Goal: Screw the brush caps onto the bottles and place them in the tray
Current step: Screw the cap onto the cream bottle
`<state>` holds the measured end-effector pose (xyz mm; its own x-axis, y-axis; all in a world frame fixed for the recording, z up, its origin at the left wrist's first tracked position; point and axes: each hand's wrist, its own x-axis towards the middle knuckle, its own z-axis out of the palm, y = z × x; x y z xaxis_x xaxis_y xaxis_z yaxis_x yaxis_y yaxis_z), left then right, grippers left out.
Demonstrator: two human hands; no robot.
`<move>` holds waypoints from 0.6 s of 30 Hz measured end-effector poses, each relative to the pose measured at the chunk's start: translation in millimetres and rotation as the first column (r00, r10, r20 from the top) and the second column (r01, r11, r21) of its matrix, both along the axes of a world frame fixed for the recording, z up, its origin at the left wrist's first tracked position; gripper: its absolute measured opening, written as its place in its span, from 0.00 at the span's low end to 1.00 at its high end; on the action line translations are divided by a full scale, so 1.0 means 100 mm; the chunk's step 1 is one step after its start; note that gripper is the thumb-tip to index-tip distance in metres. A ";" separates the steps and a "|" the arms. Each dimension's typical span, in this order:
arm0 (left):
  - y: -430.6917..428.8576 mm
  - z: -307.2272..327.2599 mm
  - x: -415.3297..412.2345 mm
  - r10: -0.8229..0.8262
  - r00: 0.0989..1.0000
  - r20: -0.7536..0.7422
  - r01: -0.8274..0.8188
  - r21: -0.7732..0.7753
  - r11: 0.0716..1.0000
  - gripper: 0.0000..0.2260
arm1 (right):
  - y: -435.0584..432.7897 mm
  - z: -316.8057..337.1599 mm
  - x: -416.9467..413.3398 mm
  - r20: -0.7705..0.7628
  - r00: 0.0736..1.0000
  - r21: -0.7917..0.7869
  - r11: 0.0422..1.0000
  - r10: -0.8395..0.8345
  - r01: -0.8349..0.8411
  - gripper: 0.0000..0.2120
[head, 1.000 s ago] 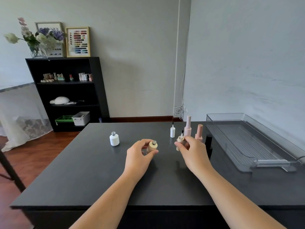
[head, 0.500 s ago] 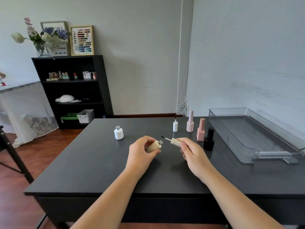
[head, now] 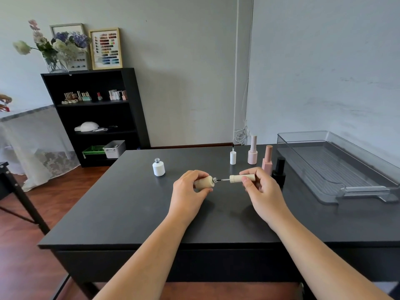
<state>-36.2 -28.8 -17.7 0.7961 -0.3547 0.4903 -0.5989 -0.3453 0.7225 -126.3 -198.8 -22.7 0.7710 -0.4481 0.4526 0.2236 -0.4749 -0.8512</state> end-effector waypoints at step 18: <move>-0.03 0.04 -0.09 -0.081 0.989 0.120 0.075 0.051 0.996 0.12 | 0.04 0.02 0.00 -0.108 0.992 -0.174 0.982 0.059 -0.077 0.06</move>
